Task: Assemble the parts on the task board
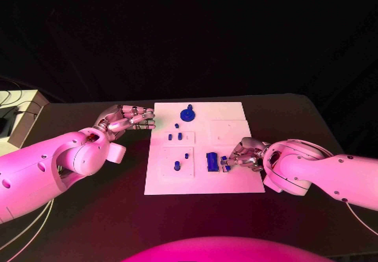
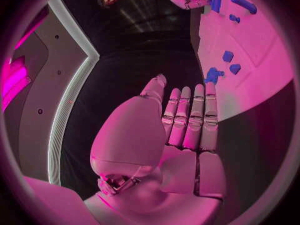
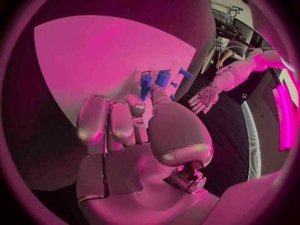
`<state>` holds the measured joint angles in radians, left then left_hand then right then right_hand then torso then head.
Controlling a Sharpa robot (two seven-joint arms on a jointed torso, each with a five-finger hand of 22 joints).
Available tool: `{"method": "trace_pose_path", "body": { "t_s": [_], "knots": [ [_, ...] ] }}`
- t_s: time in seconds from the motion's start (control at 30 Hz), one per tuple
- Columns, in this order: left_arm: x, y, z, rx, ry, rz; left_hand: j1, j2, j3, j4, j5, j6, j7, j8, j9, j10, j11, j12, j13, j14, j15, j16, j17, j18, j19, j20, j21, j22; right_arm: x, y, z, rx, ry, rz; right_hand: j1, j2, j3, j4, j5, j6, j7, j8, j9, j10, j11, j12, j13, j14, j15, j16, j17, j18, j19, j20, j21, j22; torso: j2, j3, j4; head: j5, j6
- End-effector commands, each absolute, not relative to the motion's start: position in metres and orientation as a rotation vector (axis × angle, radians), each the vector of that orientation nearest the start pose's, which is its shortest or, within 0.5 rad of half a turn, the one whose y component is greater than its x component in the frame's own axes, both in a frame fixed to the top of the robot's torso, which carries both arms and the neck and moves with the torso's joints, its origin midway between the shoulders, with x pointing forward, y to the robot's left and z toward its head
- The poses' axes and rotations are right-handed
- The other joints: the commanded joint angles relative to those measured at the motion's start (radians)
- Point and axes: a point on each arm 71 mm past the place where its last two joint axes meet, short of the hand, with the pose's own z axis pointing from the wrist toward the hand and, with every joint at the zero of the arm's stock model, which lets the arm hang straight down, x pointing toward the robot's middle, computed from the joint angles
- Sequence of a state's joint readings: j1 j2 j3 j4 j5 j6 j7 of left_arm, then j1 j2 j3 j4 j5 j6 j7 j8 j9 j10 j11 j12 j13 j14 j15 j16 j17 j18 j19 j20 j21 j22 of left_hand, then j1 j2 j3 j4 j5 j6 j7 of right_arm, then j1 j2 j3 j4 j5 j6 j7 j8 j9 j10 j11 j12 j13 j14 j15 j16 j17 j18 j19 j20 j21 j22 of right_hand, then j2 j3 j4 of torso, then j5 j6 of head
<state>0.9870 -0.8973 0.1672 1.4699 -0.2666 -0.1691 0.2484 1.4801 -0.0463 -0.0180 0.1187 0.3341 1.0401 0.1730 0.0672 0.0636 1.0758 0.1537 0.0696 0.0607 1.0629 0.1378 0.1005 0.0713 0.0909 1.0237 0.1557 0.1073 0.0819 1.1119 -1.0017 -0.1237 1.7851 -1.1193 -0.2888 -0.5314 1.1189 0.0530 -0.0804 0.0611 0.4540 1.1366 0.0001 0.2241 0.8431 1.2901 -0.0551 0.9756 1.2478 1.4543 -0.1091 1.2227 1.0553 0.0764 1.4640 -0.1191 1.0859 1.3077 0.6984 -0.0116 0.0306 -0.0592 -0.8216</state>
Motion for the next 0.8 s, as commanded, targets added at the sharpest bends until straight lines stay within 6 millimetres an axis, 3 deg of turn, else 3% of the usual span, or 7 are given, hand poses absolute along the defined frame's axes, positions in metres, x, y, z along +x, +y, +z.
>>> {"method": "trace_pose_path", "body": {
  "t_s": [0.03, 0.27, 0.57, 0.7, 0.8],
  "knots": [
    [0.4808, 0.2461, -0.2151, -1.041, 1.581, -1.482, -0.003, 0.001, -0.003, 0.0, 0.002, -0.007, 0.003, -0.003, 0.0, -0.005, -0.001, -0.003, -0.001, -0.005, 0.001, 0.004, -0.001, 0.005, 0.001, 0.008, -0.002, -0.001, 0.4017, -0.2275, -0.2527, 0.386, 2.13, 0.454, 0.001, 0.012, 0.006, 0.002, 0.015, -0.001, 0.003, 0.005, -0.001, 0.006, -0.003, 0.006, 0.002, 0.0, -0.002, -0.001, -0.001, -0.012, 0.058, -0.005, -0.002, 0.147, 0.0, 0.0, -0.0003, 0.0, -0.001],
    [0.4808, 0.2462, -0.2151, -1.041, 1.581, -1.482, -0.003, 0.001, -0.003, 0.0, 0.002, -0.007, 0.003, -0.003, 0.0, -0.005, -0.001, -0.003, -0.001, -0.005, 0.001, 0.004, -0.001, 0.005, 0.001, 0.008, -0.002, -0.001, 0.4008, -0.2266, -0.2524, 0.378, 2.133, 0.462, -0.014, 0.0, -0.002, 0.007, 0.017, 0.003, 0.003, 0.005, -0.002, 0.008, -0.003, 0.008, 0.004, 0.0, -0.003, -0.001, 0.0, -0.013, 0.058, -0.005, 0.0, 0.147, 0.0, 0.0004, -0.0001, 0.0, -0.002],
    [0.4809, 0.2459, -0.2151, -1.041, 1.581, -1.483, -0.003, 0.001, -0.003, 0.0, 0.002, -0.007, 0.003, -0.003, 0.0, -0.005, -0.001, -0.003, -0.001, -0.005, 0.001, 0.004, -0.001, 0.005, 0.001, 0.008, -0.002, -0.001, 0.3997, -0.2244, -0.2517, 0.373, 2.134, 0.477, -0.035, -0.019, -0.024, 0.026, -0.025, 0.007, 0.004, 0.007, -0.002, 0.01, -0.002, 0.009, 0.006, 0.0, -0.002, 0.0, -0.001, -0.013, 0.058, -0.005, 0.001, 0.147, 0.0, 0.0002, -0.0004, 0.0, -0.002],
    [0.4807, 0.2451, -0.215, -1.041, 1.582, -1.486, -0.003, 0.001, -0.003, 0.0, 0.002, -0.007, 0.003, -0.003, 0.0, -0.005, -0.001, -0.003, -0.001, -0.005, 0.001, 0.004, -0.001, 0.005, 0.001, 0.008, -0.002, -0.001, 0.4, -0.2245, -0.2512, 0.381, 2.125, 0.48, -0.042, -0.019, -0.029, 0.037, -0.057, 0.007, 0.005, 0.007, -0.002, 0.01, -0.001, 0.007, 0.006, 0.0, -0.001, 0.0, -0.001, -0.012, 0.058, -0.004, 0.001, 0.147, 0.0, -0.0001, 0.0, 0.001, -0.002],
    [0.4804, 0.2442, -0.2149, -1.041, 1.583, -1.488, -0.003, 0.001, -0.003, 0.0, 0.002, -0.007, 0.003, -0.003, 0.0, -0.005, -0.001, -0.003, -0.001, -0.005, 0.001, 0.004, -0.001, 0.005, 0.001, 0.008, -0.002, -0.001, 0.4002, -0.2249, -0.251, 0.388, 2.12, 0.481, -0.047, -0.017, -0.031, 0.045, -0.058, 0.006, 0.006, 0.007, -0.002, 0.01, -0.001, 0.006, 0.006, 0.0, -0.001, 0.001, 0.0, -0.012, 0.058, -0.004, 0.001, 0.147, 0.0, -0.0004, 0.001, 0.0, -0.003]
  ]
}}
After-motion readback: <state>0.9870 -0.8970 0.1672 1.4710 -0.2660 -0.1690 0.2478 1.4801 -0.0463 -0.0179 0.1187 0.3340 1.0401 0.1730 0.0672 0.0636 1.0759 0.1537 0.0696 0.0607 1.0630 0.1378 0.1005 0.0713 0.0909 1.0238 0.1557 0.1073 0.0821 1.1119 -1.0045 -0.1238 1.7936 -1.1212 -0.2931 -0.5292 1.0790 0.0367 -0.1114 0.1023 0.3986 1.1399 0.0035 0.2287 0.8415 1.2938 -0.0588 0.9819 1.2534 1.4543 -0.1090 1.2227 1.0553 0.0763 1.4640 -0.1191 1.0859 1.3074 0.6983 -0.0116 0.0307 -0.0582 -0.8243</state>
